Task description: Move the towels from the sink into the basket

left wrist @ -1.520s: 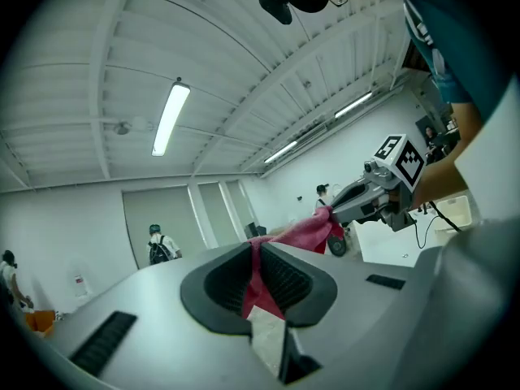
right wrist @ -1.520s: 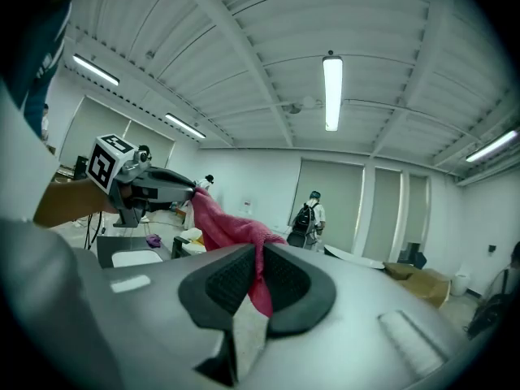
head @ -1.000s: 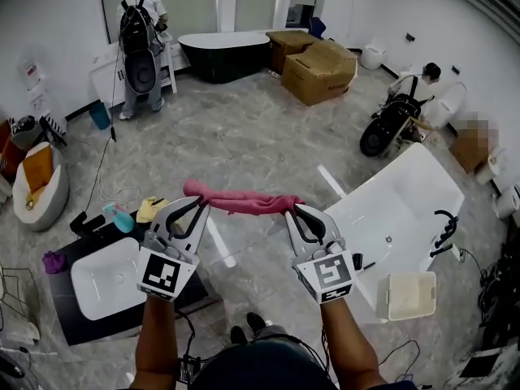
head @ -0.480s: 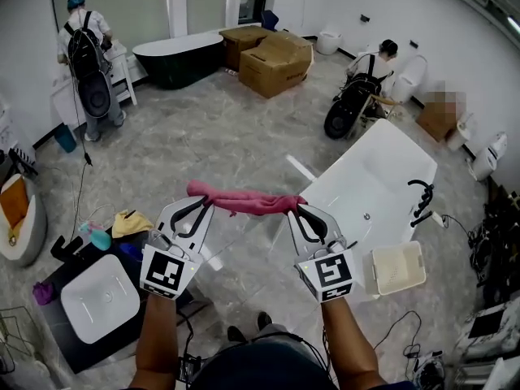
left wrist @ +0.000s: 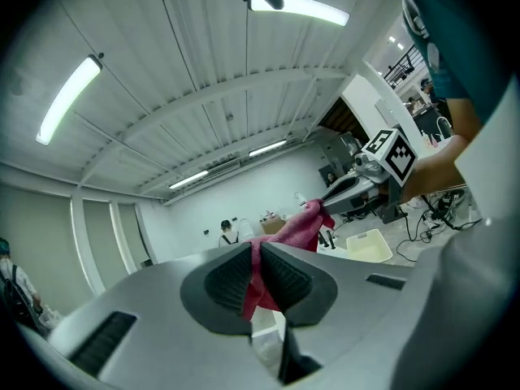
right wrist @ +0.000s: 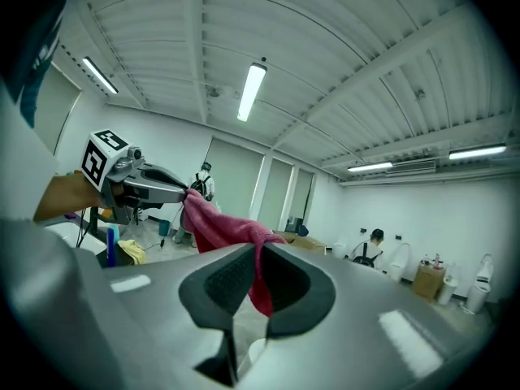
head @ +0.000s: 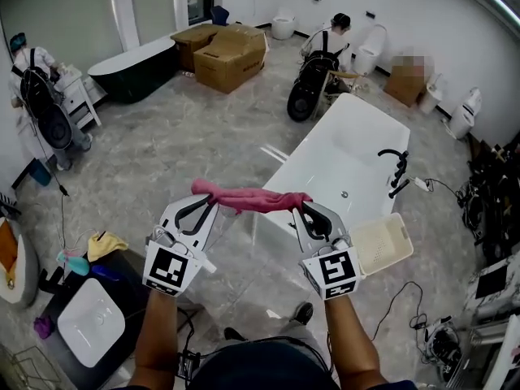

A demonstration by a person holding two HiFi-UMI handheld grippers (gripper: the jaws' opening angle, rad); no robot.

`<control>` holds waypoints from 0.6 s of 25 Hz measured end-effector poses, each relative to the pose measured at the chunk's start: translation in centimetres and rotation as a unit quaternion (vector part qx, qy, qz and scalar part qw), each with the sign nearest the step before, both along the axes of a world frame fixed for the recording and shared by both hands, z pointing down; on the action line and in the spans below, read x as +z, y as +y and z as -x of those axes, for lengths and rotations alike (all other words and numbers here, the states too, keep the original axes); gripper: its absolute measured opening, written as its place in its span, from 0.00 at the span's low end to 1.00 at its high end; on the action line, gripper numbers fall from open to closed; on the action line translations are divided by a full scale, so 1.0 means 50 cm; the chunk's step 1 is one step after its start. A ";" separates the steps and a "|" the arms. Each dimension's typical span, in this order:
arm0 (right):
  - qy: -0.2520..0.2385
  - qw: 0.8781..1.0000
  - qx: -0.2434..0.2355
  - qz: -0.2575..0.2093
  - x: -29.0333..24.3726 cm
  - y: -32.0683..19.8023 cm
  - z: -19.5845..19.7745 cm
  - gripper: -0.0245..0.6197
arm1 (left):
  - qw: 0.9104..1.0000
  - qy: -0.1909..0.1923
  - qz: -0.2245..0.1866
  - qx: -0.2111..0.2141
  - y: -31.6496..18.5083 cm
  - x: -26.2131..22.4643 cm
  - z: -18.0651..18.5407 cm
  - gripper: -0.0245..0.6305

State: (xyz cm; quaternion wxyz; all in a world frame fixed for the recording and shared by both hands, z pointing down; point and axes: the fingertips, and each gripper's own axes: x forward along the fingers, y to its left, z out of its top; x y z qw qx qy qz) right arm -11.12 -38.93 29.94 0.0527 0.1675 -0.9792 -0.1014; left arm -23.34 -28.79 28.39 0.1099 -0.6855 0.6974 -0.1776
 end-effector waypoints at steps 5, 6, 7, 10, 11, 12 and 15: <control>-0.002 1.000 0.029 0.002 -0.001 -0.132 -0.134 0.10 | 0.999 -0.006 0.011 0.032 -0.147 0.004 -0.122 0.09; -0.003 0.999 0.035 0.002 -0.003 -0.162 -0.165 0.10 | 0.999 -0.007 0.014 0.037 -0.179 0.006 -0.149 0.09; -0.004 0.999 0.041 0.003 -0.003 -0.192 -0.195 0.10 | 0.999 -0.008 0.016 0.042 -0.213 0.009 -0.176 0.09; -0.002 0.999 0.052 0.008 0.005 -0.280 -0.275 0.10 | 0.998 -0.005 0.018 0.054 -0.312 0.014 -0.250 0.09; -0.001 0.998 0.054 0.009 0.008 -0.307 -0.300 0.10 | 0.998 -0.002 0.019 0.057 -0.343 0.017 -0.273 0.09; -0.001 0.998 0.057 0.010 0.010 -0.334 -0.324 0.10 | 0.998 -0.001 0.020 0.060 -0.373 0.021 -0.296 0.09; 0.002 0.998 0.065 0.013 0.022 -0.410 -0.398 0.10 | 0.997 0.004 0.026 0.068 -0.458 0.035 -0.363 0.09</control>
